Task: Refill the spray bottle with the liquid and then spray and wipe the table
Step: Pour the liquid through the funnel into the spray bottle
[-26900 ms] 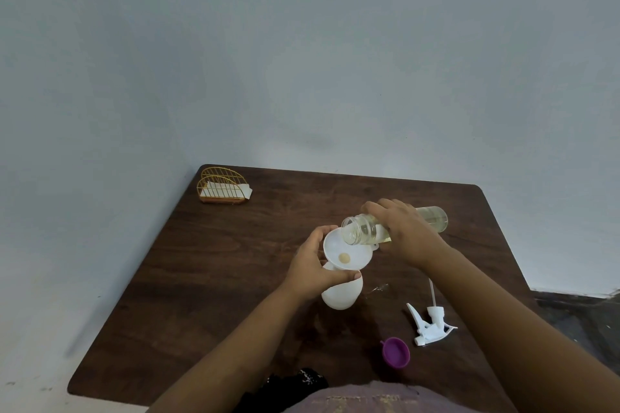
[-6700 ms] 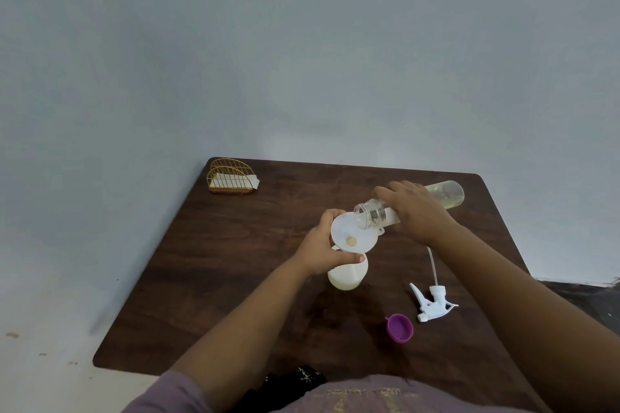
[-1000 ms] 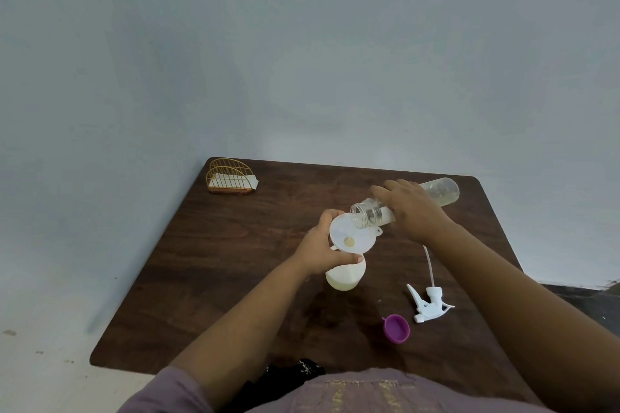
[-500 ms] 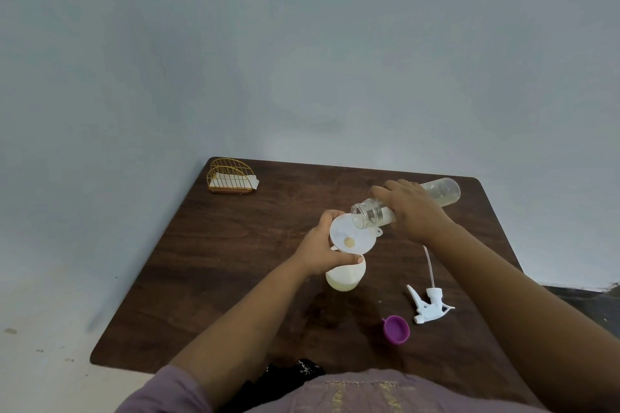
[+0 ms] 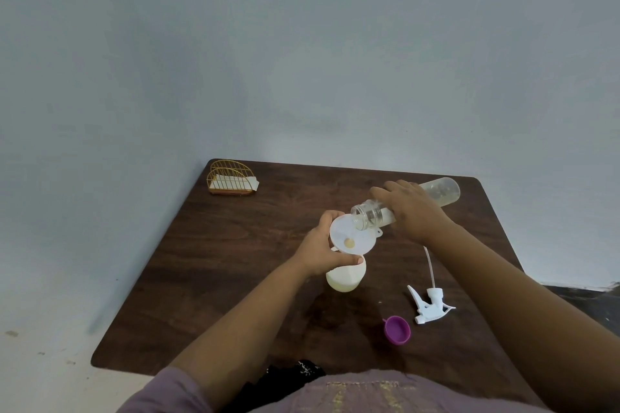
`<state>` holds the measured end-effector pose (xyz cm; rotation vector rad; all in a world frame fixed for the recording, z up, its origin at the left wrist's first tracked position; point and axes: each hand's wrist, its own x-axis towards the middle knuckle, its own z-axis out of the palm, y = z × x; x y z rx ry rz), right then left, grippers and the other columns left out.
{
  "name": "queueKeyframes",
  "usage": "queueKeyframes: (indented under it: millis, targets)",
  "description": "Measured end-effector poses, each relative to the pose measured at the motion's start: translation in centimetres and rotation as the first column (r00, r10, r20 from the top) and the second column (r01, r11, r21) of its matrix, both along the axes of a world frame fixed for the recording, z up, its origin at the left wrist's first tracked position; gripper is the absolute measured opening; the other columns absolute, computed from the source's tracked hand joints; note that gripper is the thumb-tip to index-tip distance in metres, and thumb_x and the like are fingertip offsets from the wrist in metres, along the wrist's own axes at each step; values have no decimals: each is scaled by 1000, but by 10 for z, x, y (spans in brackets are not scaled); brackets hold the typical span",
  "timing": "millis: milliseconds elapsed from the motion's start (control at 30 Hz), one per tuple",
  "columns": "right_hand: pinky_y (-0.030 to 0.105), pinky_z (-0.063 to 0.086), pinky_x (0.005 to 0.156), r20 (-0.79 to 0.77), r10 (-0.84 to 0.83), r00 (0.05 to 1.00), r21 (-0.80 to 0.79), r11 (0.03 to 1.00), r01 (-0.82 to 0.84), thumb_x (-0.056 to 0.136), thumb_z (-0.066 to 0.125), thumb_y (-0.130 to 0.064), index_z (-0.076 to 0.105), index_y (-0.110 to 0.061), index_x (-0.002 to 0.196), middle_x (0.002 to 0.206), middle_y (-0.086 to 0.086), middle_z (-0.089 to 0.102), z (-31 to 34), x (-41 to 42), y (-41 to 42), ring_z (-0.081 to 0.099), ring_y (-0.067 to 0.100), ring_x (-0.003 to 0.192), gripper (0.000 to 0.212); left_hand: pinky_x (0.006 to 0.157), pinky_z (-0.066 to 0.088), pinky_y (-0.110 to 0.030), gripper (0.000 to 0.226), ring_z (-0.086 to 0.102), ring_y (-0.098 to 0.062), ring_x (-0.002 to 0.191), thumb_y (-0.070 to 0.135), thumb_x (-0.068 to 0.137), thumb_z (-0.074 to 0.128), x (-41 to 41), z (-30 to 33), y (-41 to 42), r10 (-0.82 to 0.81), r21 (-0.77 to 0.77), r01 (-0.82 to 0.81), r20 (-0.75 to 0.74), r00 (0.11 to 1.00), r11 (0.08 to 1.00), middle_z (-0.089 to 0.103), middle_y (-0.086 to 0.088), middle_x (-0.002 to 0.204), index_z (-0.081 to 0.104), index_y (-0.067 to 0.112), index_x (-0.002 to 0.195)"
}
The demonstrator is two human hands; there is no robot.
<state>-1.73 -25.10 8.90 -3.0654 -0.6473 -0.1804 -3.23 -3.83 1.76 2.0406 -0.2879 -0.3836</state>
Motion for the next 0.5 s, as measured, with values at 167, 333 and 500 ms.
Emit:
queueKeyframes:
  millis: [167,333,500]
  targets:
    - [30,34,78,2,-4,1000,34,999,4,77,68,-18,52,-24,113,93,-2,54,-1,0,-1,51,21,89,40,97,52,-38,86,51,-16,117,32,68,88,1,0,0,-3,5,3,2,1000,1000,48,9,129,31,33,133]
    - [37,43,83,-71,-25,997,129,991,34,72,72,-20,52,-24,115,96,-1,55,-5,0,-1,52,21,91,47,98,52,-42,87,51,-19,119,34,65,88,0,0,1,-2,-14,2,-2,1000,1000,50,6,132,33,33,132]
    - [37,49,72,-164,-5,987,404,912,72,62,78,-16,53,-24,107,92,-1,59,-8,-1,0,57,18,82,52,98,51,-40,86,50,-18,119,31,67,88,1,-1,1,-3,-10,3,-1,1000,1000,49,7,131,32,33,133]
